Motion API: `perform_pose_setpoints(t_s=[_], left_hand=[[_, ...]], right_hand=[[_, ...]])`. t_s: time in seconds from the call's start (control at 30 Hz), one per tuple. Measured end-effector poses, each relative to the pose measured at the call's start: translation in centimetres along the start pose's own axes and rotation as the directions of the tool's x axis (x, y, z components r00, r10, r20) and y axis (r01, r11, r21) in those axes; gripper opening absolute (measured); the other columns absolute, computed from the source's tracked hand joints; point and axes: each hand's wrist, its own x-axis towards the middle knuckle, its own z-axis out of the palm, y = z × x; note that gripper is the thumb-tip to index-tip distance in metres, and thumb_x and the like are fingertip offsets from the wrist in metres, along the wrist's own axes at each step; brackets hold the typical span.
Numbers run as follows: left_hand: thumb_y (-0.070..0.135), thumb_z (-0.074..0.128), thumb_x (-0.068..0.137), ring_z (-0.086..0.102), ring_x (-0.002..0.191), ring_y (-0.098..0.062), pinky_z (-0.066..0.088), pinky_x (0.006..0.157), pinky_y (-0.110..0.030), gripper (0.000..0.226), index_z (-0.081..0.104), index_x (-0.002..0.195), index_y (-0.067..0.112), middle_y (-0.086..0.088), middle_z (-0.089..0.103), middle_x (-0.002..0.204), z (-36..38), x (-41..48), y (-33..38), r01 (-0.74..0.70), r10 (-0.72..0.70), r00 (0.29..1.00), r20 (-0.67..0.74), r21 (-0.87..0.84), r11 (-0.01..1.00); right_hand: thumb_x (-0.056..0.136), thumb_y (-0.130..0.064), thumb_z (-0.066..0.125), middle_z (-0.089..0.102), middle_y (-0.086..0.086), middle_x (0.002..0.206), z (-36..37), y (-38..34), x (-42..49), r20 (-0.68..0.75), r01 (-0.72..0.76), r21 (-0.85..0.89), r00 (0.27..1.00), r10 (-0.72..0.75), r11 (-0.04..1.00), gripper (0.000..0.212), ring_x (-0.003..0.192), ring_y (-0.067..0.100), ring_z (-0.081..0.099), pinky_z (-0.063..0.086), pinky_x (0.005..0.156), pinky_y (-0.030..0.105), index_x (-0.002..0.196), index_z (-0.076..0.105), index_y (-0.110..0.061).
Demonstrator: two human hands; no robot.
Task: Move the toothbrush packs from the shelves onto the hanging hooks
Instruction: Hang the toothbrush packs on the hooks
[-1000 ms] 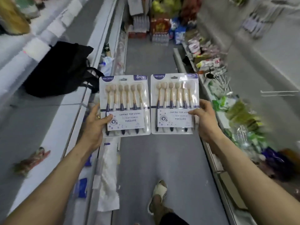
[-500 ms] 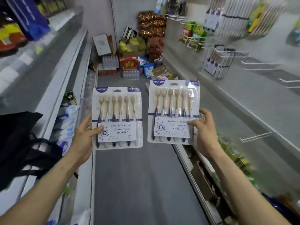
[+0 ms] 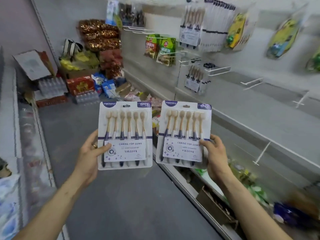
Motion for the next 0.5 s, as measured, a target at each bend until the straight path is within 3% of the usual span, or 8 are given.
perform_pose_setpoints(t_s=[0.13,0.2,0.3,0.43,0.5], left_hand=[[-0.008,0.066,0.09,0.07,0.119,-0.032,0.063,0.092,-0.046,0.063,0.057,0.145,0.022,-0.011,0.073,0.129,-1.2,6.6,0.5,0.049,-0.048,0.996,0.069,-0.018,0.999],[-0.008,0.066,0.091,0.071,0.117,-0.031,0.062,0.093,-0.047,0.063,0.058,0.145,0.023,-0.011,0.074,0.128,-1.2,9.8,0.7,0.052,-0.05,0.994,0.101,-0.014,0.999],[-0.01,0.066,0.091,0.073,0.113,-0.028,0.063,0.091,-0.044,0.062,0.059,0.144,0.022,-0.011,0.074,0.127,-1.1,15.0,0.5,0.051,-0.051,0.988,0.143,0.001,0.999],[-0.01,0.067,0.089,0.071,0.117,-0.03,0.062,0.092,-0.041,0.062,0.06,0.143,0.02,-0.009,0.074,0.127,-0.3,22.6,0.2,0.05,-0.055,0.983,0.175,0.033,0.998],[-0.01,0.068,0.088,0.07,0.119,-0.032,0.058,0.1,-0.049,0.061,0.061,0.141,0.021,-0.011,0.073,0.128,0.3,27.0,0.2,0.052,-0.06,0.982,0.179,0.053,0.997]], right_hand=[[0.103,-0.011,0.062,0.078,-0.006,0.101,2.9,0.1,1.9,-0.099,-0.018,0.056,0.995,0.024,0.998,0.019,0.1,0.026,0.077,0.06,0.076,0.071,0.121,0.057,-0.015],[0.101,-0.013,0.065,0.078,-0.01,0.1,4.3,-0.1,3.2,-0.126,0.002,0.046,0.992,0.004,0.999,0.023,0.107,0.031,0.075,0.057,0.083,0.075,0.122,0.058,-0.017],[0.102,-0.014,0.063,0.077,-0.011,0.101,6.9,-0.1,6.1,-0.167,0.004,0.061,0.986,0.006,0.998,0.023,0.109,0.034,0.074,0.055,0.075,0.079,0.124,0.056,-0.017],[0.105,-0.011,0.059,0.077,-0.012,0.099,10.1,-0.3,11.2,-0.165,0.053,0.06,0.985,-0.042,0.997,0.021,0.101,0.029,0.077,0.061,0.073,0.069,0.125,0.054,-0.015],[0.104,-0.012,0.06,0.078,-0.012,0.101,11.4,-0.4,14.6,-0.173,0.07,0.056,0.983,-0.06,0.996,0.021,0.099,0.028,0.078,0.062,0.075,0.066,0.124,0.055,-0.016]])
